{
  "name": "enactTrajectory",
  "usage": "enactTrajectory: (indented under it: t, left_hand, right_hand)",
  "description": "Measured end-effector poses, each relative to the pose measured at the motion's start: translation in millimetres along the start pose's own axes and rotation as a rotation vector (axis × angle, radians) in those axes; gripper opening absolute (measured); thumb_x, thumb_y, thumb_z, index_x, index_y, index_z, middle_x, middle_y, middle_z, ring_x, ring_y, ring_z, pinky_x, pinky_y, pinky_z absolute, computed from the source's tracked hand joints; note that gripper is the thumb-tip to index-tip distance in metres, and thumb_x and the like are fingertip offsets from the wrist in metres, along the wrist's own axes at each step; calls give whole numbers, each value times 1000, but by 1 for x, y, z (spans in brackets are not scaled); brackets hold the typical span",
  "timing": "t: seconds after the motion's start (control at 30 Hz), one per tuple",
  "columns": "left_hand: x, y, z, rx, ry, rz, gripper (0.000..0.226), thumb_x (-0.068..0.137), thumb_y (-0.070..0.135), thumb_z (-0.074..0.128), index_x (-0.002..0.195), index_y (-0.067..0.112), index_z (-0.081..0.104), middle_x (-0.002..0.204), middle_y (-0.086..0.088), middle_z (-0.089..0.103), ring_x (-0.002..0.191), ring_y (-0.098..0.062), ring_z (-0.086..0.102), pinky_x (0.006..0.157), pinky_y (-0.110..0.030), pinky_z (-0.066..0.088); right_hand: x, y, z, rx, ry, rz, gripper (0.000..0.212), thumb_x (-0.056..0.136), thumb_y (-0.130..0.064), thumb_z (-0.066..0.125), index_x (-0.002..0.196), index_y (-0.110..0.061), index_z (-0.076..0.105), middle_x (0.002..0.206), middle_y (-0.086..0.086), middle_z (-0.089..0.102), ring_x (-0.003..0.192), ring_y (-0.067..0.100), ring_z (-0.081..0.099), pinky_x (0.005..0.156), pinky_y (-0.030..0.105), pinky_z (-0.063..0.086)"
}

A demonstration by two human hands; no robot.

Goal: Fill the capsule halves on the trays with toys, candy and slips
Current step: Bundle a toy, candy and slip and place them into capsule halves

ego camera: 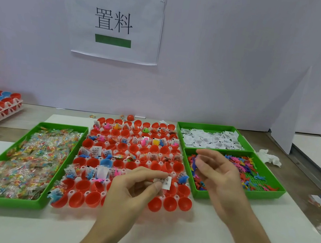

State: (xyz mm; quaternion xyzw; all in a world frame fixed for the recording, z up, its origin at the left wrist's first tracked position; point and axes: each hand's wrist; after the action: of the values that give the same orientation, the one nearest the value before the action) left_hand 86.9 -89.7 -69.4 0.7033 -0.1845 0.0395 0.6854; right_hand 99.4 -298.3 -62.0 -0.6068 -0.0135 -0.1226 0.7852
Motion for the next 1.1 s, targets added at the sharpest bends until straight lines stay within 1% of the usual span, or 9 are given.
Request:
enactTrajectory:
  t: [0.13,0.2,0.33,0.43,0.57,0.67,0.8,0.97,1.1]
  left_hand:
    - [0,-1,2,-5,8,-18,33,90,4,67,97,32,81,92,4,75,80,-17,74,71,-17,56]
    - [0,-1,2,-17,21,-17,32,91,2,66,99,29,80,93,5,76,80,-17,74,70,-15,56]
    - [0,-4,2,-46,41,-13,36,90,-6,65,100,25,80,93,3,76,79,-17,75,71,-16,56]
    - [0,-6,1,-59,45,4,38,88,-9,66,100,25,81,95,1,76,82,-19,75,74,-18,57]
    - [1,-6,-1,-62,45,23,34,85,1,72,101,30,80,98,3,76,89,-21,75,77,-21,58]
    - [1,-5,0,-69,55,32,24,82,14,73,99,29,80,96,2,76,86,-21,75,75,-20,58]
    - [1,-6,-1,-62,70,31,34,86,2,71,99,32,80,90,1,77,79,-20,77,72,-20,59]
    - [0,-6,-2,-68,118,54,44,87,3,73,112,39,71,87,-3,74,80,-22,76,71,-25,60]
    - [-1,-7,-1,-24,138,87,24,82,14,77,99,31,74,89,3,77,85,-17,75,73,-21,58]
  right_hand:
    - [-11,3,22,-94,-146,-42,21,75,-17,71,94,-24,79,100,7,76,100,17,71,82,25,57]
    - [-14,2,25,-123,-174,-53,21,75,-18,73,94,-24,78,96,6,76,97,18,71,83,25,57]
    - [-18,4,31,-134,-163,-57,19,71,-14,75,88,-23,78,85,0,72,82,12,67,73,22,54]
    - [-20,6,35,-199,-147,-81,21,76,-4,77,84,-23,78,84,1,74,82,13,71,72,22,56]
    - [-20,5,37,-275,-155,-100,29,80,7,75,83,-22,77,84,4,75,82,15,73,72,22,56]
    - [-22,3,38,-293,-177,-113,27,80,5,76,85,-22,77,86,6,75,84,18,73,74,23,57]
    - [-24,4,41,-324,-161,-126,26,81,-1,77,89,-26,76,85,0,74,83,14,72,73,23,57]
    - [-26,7,45,-310,-181,-79,26,89,-5,70,97,-29,78,92,-2,76,87,13,72,74,21,56]
    - [-28,10,48,-291,-173,-60,15,84,-13,74,95,-22,79,91,2,77,87,16,74,74,21,57]
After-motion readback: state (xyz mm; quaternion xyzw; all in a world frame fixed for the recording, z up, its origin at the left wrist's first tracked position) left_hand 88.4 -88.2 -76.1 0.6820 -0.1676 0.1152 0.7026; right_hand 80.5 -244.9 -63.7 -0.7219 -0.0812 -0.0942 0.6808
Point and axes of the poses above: each hand's wrist, its own x-axis towards the middle knuckle, its own z-axis out of the palm, y = z × x
